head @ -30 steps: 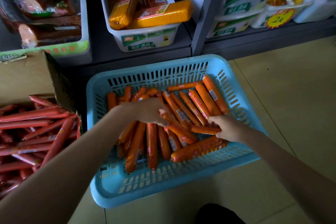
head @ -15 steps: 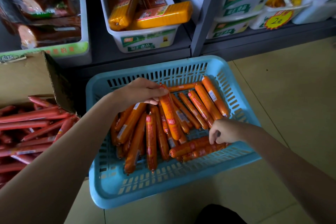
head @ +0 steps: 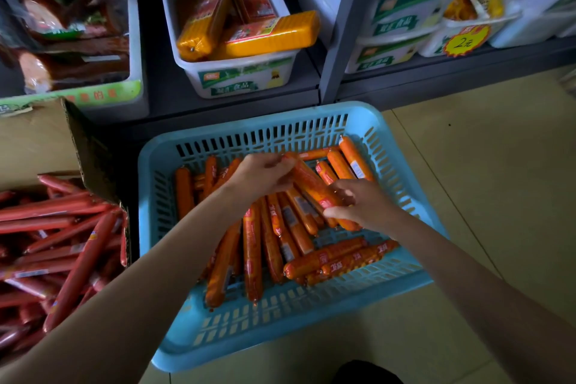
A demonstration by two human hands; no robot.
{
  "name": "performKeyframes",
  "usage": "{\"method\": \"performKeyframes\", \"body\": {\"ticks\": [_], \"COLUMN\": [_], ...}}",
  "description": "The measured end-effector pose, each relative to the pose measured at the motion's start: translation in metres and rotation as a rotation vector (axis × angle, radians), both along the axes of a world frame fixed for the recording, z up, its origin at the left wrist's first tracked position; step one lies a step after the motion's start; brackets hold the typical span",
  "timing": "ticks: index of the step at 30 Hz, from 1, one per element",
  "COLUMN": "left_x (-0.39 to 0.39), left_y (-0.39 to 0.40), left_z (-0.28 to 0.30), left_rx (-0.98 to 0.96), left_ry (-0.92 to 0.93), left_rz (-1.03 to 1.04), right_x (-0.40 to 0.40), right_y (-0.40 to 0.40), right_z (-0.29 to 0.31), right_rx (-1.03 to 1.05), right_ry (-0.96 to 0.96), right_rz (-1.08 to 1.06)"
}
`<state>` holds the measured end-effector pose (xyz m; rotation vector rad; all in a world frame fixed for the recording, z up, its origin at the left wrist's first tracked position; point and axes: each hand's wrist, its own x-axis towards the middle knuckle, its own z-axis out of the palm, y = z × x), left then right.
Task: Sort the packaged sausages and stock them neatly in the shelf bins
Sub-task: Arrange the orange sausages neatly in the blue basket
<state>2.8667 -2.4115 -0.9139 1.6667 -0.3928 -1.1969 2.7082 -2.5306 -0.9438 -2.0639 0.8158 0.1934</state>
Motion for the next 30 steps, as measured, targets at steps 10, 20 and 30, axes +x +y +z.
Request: {"method": "performKeyframes", "body": {"ticks": [10, 20, 30], "left_x": [-0.055, -0.049, 0.04], "left_y": [0.016, 0.007, 0.023], "left_z": [-0.032, -0.048, -0.021], "left_rx": [0.471, 0.418, 0.429], "left_ry": [-0.731, -0.692, -0.41], "left_rz": [-1.138, -1.129, -0.707], "right_x": [0.009, -0.002, 0.02], "right_y": [-0.032, -0.016, -0.022], "right_z": [-0.024, -0.037, -0.033], "right_rx": [-0.558, -0.604, -0.597], "right_ry": [0.243, 0.224, 0.214], "right_rz": [-0.017, 0.075, 0.093]}}
